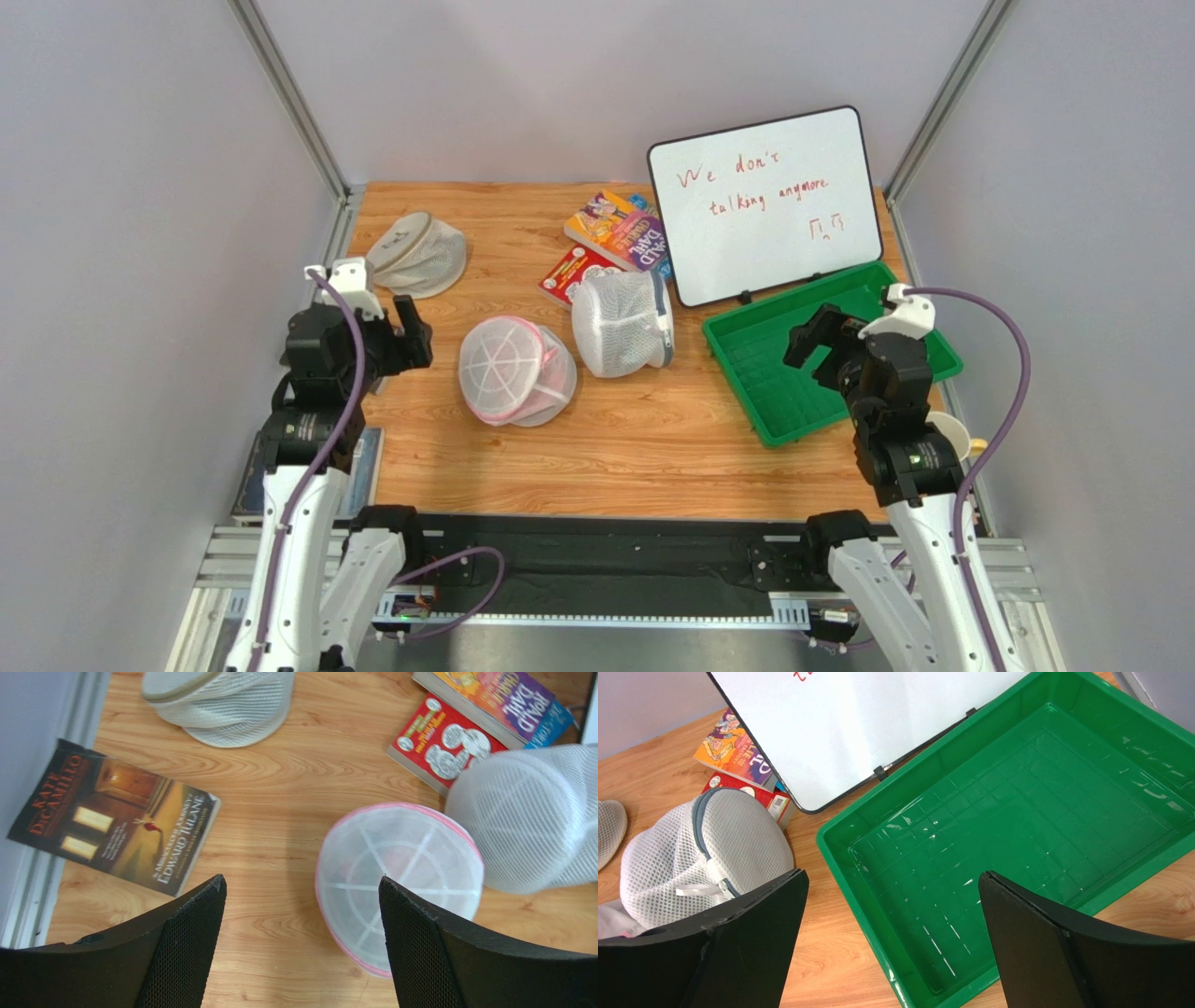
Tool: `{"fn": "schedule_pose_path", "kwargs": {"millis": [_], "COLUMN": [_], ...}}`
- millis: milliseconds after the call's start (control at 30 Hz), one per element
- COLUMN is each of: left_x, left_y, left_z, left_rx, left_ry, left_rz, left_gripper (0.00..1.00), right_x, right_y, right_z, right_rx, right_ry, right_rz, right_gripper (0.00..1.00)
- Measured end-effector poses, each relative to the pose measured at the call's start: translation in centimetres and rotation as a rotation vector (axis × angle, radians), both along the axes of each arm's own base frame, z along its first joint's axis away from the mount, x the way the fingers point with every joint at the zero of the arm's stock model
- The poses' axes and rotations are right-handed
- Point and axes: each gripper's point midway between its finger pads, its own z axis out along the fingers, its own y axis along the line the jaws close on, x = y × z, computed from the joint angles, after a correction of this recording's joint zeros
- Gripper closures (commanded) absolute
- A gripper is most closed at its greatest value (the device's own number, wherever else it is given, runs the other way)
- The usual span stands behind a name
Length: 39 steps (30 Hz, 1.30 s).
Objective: Unzip the laundry bag and remove the bra
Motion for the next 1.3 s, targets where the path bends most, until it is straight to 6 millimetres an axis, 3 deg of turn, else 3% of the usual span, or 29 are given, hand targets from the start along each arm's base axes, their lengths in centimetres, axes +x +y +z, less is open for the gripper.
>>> {"fn": "schedule_pose_path", "kwargs": {"millis": [167, 333, 467, 600, 700, 900, 1133, 1267, 1300], "left_x": [0.7, 1.6, 2.8, 4.9, 6.9, 9.6, 11.0, 11.8, 11.9], "left_y": [-4.5, -11.9, -18.3, -26.4, -31.2, -36.0, -38.0, -38.3, -38.2], "left_z": [0.8, 3.3, 3.4, 2.6, 0.1, -4.7, -7.3, -7.8, -8.1], "left_rx": [0.028, 0.034, 0.064, 0.090, 0.101, 0.117, 0.135, 0.144, 0.149], "left_ry": [0.035, 0.023, 0.054, 0.098, 0.159, 0.258, 0.300, 0.304, 0.307], "left_rz": [-0.133, -0.307, -0.407, -0.525, -0.577, -0.614, -0.604, -0.581, -0.574], "left_gripper": [0.16, 0.16, 0.15, 0.15, 0.16, 0.16, 0.19, 0.37, 0.46], "right_x": [0.2, 0.1, 0.1, 0.0, -0.1, -0.3, -0.5, -0.5, -0.6], "right_y": [0.1, 0.5, 1.1, 1.7, 2.3, 3.1, 3.9, 4.0, 4.1], "right_z": [-1.3, -1.9, -2.1, -2.5, -3.3, -4.6, -5.0, -5.2, -5.3], "right_rx": [0.007, 0.023, 0.052, 0.087, 0.115, 0.151, 0.169, 0.171, 0.172], "right_ry": [0.057, 0.086, 0.094, 0.104, 0.122, 0.161, 0.183, 0.186, 0.186], "right_rz": [-0.004, 0.010, 0.027, 0.046, 0.065, 0.090, 0.130, 0.135, 0.137], "right_gripper": [0.02, 0.02, 0.02, 0.02, 0.02, 0.02, 0.02, 0.02, 0.02]}}
